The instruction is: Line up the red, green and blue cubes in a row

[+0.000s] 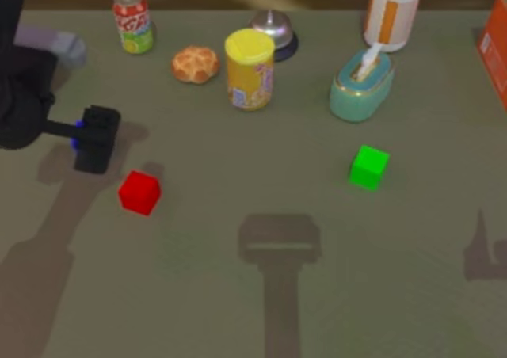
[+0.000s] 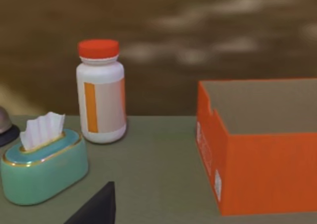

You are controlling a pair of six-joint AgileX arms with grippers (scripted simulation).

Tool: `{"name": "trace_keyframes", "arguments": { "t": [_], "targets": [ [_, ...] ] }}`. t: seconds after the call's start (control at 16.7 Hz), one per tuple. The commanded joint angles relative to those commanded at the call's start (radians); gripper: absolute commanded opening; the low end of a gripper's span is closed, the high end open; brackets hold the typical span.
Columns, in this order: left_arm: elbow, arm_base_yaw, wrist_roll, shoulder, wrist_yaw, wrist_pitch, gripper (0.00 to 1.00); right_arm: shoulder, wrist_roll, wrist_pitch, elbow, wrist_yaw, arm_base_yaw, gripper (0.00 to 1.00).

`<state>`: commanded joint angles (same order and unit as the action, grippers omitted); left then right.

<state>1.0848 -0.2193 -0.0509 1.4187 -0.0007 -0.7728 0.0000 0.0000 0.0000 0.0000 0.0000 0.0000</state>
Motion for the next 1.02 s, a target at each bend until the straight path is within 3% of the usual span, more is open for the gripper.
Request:
{"name": "trace_keyframes", "arguments": {
  "t": [0.48,1.02],
  "targets": [
    [0.446,-0.087,-0.018,0.556,0.002,-0.298,1.0,0.0,0.0,0.0,0.0,0.0,0.0,1.0],
    [0.514,-0.095,-0.02,0.641,0.003,-0.336,1.0,0.0,0.0,0.0,0.0,0.0,0.0,1.0]
  ]
}}
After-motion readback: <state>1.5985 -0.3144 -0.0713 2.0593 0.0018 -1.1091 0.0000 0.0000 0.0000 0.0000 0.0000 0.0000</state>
